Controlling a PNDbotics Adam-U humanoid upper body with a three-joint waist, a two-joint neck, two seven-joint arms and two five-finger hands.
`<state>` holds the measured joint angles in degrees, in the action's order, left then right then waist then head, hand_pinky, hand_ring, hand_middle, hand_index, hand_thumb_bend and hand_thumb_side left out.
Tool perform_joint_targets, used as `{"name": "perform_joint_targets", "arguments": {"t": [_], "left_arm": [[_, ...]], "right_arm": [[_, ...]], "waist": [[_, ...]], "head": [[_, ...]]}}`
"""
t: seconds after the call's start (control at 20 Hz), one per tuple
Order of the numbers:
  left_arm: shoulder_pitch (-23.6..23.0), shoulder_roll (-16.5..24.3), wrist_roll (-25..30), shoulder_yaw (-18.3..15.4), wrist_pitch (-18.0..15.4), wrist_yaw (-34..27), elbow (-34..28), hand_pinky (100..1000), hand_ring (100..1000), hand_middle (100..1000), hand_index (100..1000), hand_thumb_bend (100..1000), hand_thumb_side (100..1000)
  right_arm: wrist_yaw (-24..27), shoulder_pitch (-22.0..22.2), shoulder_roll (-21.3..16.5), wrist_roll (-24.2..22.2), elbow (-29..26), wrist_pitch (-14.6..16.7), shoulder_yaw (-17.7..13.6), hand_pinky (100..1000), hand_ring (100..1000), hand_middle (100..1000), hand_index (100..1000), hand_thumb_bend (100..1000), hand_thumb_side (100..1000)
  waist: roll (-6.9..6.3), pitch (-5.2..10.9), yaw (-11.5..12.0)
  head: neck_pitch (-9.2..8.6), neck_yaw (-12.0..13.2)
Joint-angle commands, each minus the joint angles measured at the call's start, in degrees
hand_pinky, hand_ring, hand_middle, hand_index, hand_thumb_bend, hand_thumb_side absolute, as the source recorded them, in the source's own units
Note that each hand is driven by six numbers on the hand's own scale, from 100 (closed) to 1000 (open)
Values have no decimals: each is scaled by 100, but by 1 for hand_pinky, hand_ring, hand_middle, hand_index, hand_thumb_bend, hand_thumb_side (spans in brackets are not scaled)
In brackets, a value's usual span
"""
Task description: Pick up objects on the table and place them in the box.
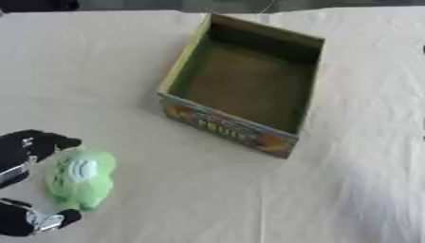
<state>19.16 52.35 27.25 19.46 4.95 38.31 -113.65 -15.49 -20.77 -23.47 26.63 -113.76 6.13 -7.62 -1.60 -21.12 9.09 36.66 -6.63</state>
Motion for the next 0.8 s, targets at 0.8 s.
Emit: {"name": "perform_joint_targets", "arguments": {"t": [0.8], "left_arm": [[121,-25,74,256,304,1062,-95,966,919,798,923,616,658]], "right_arm": [[35,-17,-30,-90,-83,10,30,693,763,706,824,100,517]], "waist": [[4,72,-49]], "head": [[-32,81]]}}
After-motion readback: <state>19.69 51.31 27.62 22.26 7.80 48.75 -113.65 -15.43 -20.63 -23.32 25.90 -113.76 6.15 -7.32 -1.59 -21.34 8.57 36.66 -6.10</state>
